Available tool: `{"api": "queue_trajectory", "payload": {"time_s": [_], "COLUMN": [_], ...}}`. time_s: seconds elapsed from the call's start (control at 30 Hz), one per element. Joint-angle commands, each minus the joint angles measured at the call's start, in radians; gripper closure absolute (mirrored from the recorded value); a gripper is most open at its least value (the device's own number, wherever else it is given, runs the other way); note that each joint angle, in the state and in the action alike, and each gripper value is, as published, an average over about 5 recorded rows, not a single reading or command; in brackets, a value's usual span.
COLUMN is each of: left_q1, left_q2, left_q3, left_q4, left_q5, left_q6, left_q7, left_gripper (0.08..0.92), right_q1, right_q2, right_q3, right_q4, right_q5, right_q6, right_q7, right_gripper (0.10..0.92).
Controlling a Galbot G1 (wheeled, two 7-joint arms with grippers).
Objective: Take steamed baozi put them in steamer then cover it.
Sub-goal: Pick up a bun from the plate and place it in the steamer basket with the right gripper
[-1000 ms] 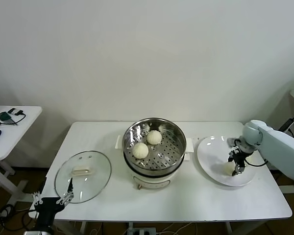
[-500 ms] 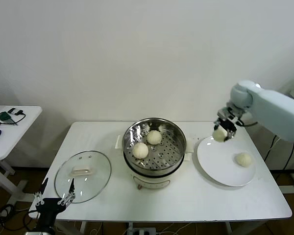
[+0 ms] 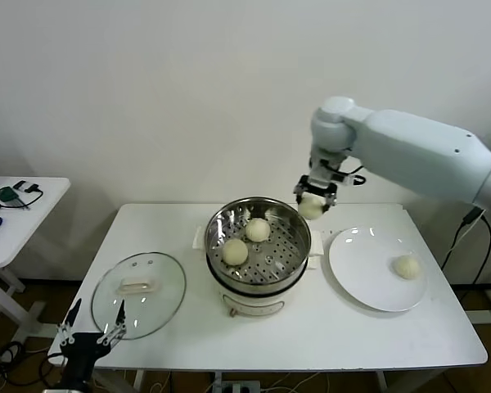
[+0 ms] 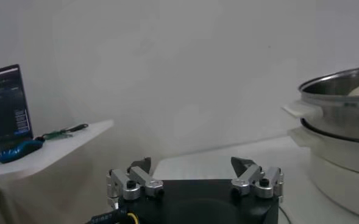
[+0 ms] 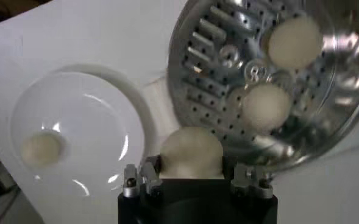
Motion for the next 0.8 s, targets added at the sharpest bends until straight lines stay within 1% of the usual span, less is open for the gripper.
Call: {"api": "queue_trajectory", "payload": {"time_s": [0.03,0.33,0.8], "left_q1": [-0.006,-0.017,-0.019], "left_q2": [-0.001,-0.002,0.004], "left_q3": [0.002,0.007,0.006], "left_q4": [0.008,0.012,0.022], "left_q5": [0.002,0.005,0.001], "left_q6": [0.000,0.005,0.005], "left_q7": [0.000,0.001,0.001], "left_gripper": [0.177,0.177,0.177], "right_q1": [-0.073,-0.155,-0.188], "right_q2": [0.118,0.156,0.145], "right_q3": [-0.002,-0.012,-0.012], "right_q4": [0.106,0.120,0.102], "right_q5": [-0.046,-0.088,-0.112], "right_q6": [0.045,0.048,0.052], "right_q7": [-0.008,-0.006,-0.001], "right_gripper": [0.381,0.381,0.377]}}
